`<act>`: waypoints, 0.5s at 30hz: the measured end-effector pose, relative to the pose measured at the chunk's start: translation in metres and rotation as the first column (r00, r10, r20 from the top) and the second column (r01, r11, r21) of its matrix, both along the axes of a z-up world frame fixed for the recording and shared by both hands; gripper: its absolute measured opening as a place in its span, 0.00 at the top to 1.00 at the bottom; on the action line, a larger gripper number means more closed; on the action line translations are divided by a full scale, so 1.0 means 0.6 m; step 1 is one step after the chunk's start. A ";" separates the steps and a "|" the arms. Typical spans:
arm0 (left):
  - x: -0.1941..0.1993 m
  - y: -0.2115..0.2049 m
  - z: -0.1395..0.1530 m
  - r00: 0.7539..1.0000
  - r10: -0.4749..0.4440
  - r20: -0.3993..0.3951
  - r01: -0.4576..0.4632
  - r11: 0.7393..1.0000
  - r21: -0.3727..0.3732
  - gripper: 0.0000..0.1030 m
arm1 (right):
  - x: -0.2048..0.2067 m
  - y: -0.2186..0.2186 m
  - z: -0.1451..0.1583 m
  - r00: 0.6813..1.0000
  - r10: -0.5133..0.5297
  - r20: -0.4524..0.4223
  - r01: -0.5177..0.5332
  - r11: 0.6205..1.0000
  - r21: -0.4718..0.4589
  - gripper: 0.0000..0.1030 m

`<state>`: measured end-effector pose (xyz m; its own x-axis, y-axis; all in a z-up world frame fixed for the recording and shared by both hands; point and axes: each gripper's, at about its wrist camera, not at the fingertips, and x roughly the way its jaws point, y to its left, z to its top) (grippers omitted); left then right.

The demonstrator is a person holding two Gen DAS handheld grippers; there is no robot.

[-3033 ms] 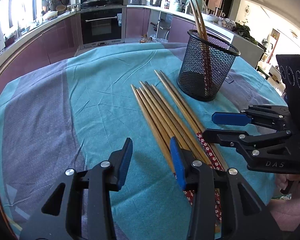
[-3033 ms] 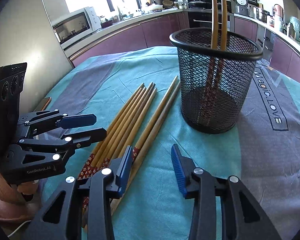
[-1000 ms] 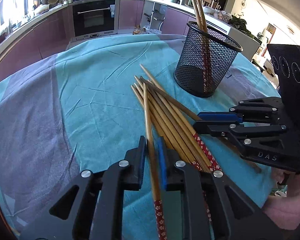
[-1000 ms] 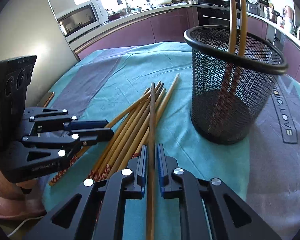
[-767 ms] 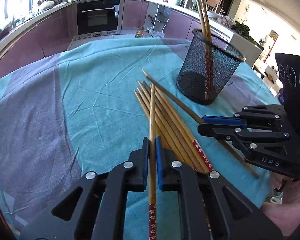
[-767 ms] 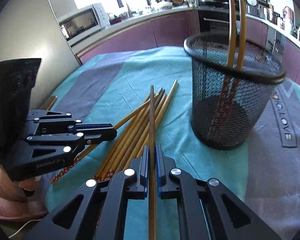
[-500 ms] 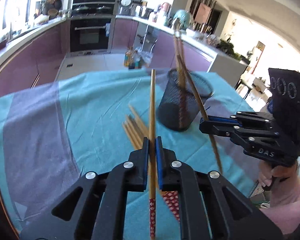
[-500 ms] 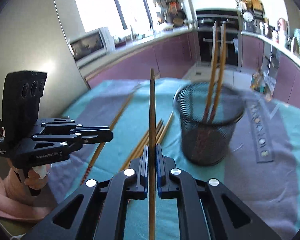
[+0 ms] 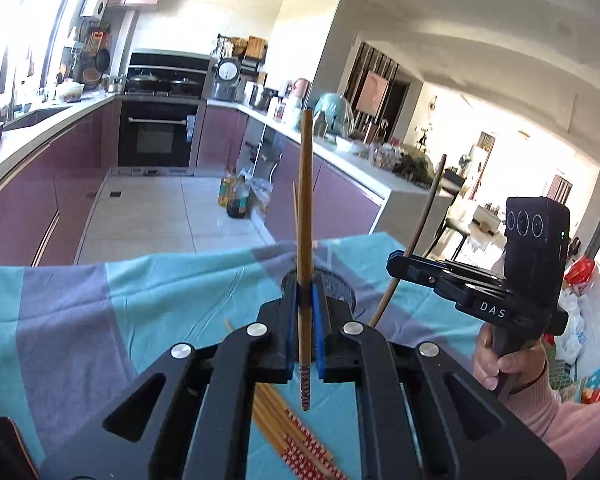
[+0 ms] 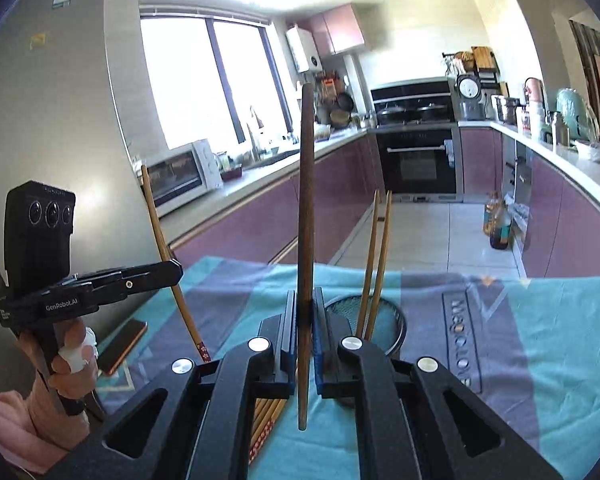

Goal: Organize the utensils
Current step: 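Lift the chopstick upright with the right tool over the mesh cup while the left tool carries its own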

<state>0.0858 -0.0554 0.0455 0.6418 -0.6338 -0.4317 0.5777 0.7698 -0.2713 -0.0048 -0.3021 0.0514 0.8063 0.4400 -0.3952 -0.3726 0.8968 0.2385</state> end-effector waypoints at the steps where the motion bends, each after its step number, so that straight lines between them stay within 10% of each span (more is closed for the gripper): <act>1: 0.005 -0.005 0.009 1.000 -0.003 0.008 0.003 1.000 -0.013 0.93 | 0.004 -0.003 0.011 1.000 -0.007 0.017 0.007 1.000 -0.001 0.94; 15: 0.047 -0.100 0.069 0.994 0.042 0.098 -0.039 0.999 -0.034 0.93 | 0.065 -0.019 0.040 0.996 -0.073 0.059 0.075 0.997 -0.027 0.94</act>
<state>0.1142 -0.1152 0.0871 0.7058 -0.6185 -0.3454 0.5711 0.7853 -0.2393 0.0344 -0.3136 0.0753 0.8582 0.3673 -0.3587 -0.3172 0.9287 0.1921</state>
